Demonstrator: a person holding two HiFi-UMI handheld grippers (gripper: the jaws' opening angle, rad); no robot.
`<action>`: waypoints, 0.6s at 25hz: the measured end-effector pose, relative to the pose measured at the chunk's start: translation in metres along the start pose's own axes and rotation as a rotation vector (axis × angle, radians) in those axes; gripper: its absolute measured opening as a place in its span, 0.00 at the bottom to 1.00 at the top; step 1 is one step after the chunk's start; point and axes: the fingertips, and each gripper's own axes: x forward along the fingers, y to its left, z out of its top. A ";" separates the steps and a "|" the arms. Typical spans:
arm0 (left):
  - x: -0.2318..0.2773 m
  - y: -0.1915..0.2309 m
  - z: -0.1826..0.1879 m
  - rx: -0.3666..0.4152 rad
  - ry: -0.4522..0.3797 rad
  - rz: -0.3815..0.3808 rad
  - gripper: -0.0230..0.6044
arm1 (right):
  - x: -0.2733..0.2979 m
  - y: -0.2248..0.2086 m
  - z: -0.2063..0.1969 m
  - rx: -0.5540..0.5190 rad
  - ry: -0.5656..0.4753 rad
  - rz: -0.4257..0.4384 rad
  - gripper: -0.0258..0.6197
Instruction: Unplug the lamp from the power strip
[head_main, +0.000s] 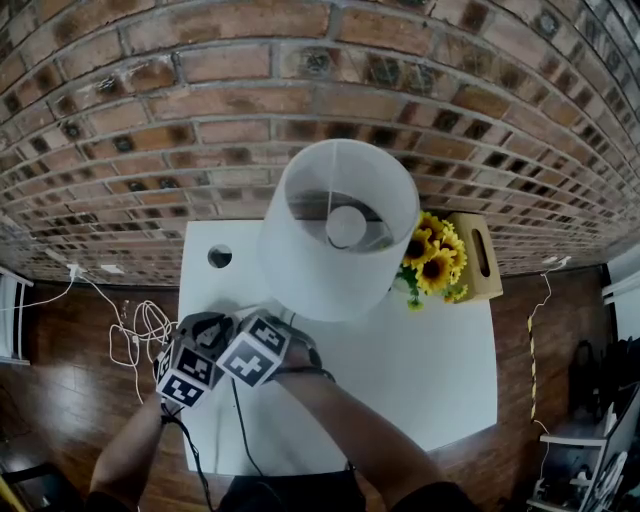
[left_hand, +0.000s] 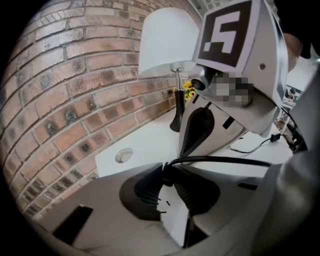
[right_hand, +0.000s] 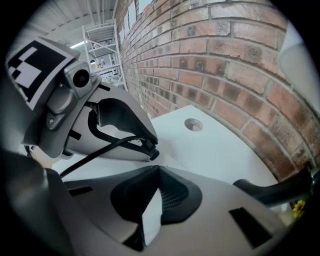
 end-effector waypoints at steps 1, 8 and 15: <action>0.000 0.000 0.000 -0.001 0.001 0.002 0.18 | 0.000 0.000 0.000 0.004 0.002 0.002 0.04; -0.001 0.001 0.000 -0.020 -0.001 0.024 0.18 | -0.008 0.000 0.002 0.019 0.019 0.005 0.04; 0.000 0.001 0.001 -0.034 0.012 0.033 0.18 | -0.009 -0.001 0.002 0.028 0.024 0.015 0.04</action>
